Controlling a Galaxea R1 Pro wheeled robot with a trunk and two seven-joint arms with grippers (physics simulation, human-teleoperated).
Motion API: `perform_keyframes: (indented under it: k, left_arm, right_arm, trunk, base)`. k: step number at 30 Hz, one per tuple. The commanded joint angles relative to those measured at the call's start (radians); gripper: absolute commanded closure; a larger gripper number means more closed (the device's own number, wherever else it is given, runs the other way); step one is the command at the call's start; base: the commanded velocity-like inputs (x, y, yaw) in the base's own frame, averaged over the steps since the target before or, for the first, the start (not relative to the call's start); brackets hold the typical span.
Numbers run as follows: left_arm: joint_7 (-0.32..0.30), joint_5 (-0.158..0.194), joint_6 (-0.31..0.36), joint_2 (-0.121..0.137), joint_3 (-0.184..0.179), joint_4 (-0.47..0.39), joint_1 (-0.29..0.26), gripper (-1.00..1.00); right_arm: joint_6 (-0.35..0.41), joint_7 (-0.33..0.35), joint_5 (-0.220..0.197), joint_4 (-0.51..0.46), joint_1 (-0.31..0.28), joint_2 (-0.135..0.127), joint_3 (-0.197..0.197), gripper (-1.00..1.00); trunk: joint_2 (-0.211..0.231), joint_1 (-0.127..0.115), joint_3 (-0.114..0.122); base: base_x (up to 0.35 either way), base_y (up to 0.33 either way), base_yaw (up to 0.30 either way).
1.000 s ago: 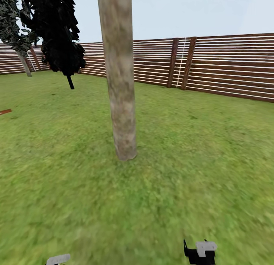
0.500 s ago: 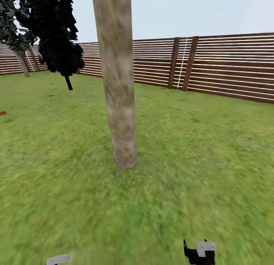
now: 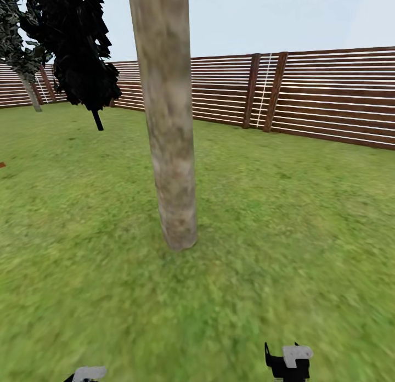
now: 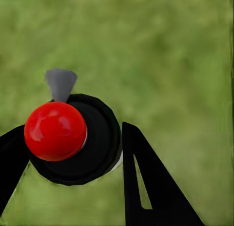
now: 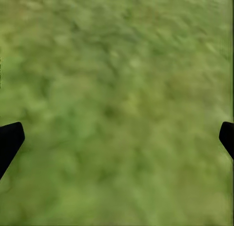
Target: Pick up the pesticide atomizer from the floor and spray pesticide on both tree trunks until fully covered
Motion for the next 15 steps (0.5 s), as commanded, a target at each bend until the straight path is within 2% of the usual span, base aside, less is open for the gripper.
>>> perform_keyframes:
  k: [1, 2, 3, 4, 5, 6, 7, 9, 10, 11, 13, 15]
  left_arm:
    - [-0.006, -0.054, 0.002, 0.004, -0.001, -0.003, -0.008, 1.00]
    - [-0.022, -0.104, 0.005, 0.007, -0.003, -0.010, -0.030, 1.00]
    - [-0.072, -0.169, 0.009, 0.010, -0.005, -0.015, -0.070, 1.00]
    - [-0.111, -0.202, 0.011, 0.011, -0.005, -0.016, -0.091, 1.00]
    - [-0.179, -0.254, 0.014, 0.013, -0.005, -0.018, -0.121, 1.00]
    - [-0.223, -0.285, 0.015, 0.016, -0.005, -0.018, -0.139, 1.00]
    - [-0.297, -0.340, 0.024, 0.020, -0.005, -0.018, -0.166, 1.00]
    - [-0.432, -0.463, 0.075, 0.023, -0.005, -0.019, -0.212, 1.00]
    - [-0.549, -0.582, 0.138, 0.021, -0.004, -0.020, -0.251, 1.00]
    - [-0.596, -0.628, 0.152, 0.020, -0.005, -0.021, -0.265, 1.00]
    - [-0.677, -0.707, 0.164, 0.016, -0.005, -0.023, -0.283, 1.00]
    - [-0.715, -0.756, 0.167, 0.010, -0.005, -0.022, -0.291, 1.00]
  right_arm:
    - [0.001, 0.002, 0.016, -0.038, 0.000, 0.000, 0.001, -1.00]
    - [0.003, 0.006, 0.047, -0.092, 0.000, 0.000, 0.007, -1.00]
    - [0.006, 0.028, 0.104, -0.156, 0.000, 0.001, 0.024, -1.00]
    - [0.007, 0.053, 0.137, -0.178, 0.000, 0.001, 0.035, -1.00]
    - [0.020, 0.111, 0.186, -0.197, -0.005, 0.002, 0.051, -1.00]
    - [0.036, 0.152, 0.213, -0.204, -0.013, 0.003, 0.059, -1.00]
    - [0.075, 0.221, 0.248, -0.212, -0.033, 0.005, 0.066, -1.00]
    - [0.141, 0.361, 0.291, -0.217, -0.082, 0.008, 0.072, -1.00]
    - [0.167, 0.519, 0.332, -0.218, -0.131, 0.012, 0.075, -1.00]
    - [0.173, 0.583, 0.357, -0.219, -0.153, 0.017, 0.075, -1.00]
    - [0.201, 0.674, 0.402, -0.219, -0.184, 0.045, 0.076, -1.00]
    - [0.246, 0.724, 0.447, -0.219, -0.194, 0.073, 0.076, -1.00]
  trunk:
    - [0.000, 0.000, 0.000]
    - [0.000, 0.000, 0.000]
    - [0.000, 0.000, 0.000]
    - [0.000, 0.000, 0.000]
    - [0.000, 0.000, 0.000]
    - [0.000, 0.000, 0.000]
    - [0.000, 0.000, 0.000]
    - [0.000, 0.000, 0.000]
    - [0.000, 0.000, 0.000]
    - [0.000, 0.000, 0.000]
    - [0.000, 0.000, 0.000]
    - [0.000, 0.000, 0.000]
  base:
    - [0.000, 0.000, 0.000]
    - [0.000, 0.000, 0.000]
    - [0.000, 0.000, 0.000]
    - [0.000, 0.000, 0.000]
    - [0.000, 0.000, 0.000]
    - [0.000, 0.000, 0.000]
    - [0.000, 0.000, 0.000]
    - [0.000, 0.000, 0.000]
    - [0.000, 0.000, 0.000]
    - [0.000, 0.000, 0.000]
    - [0.000, 0.000, 0.000]
    - [0.000, 0.000, 0.000]
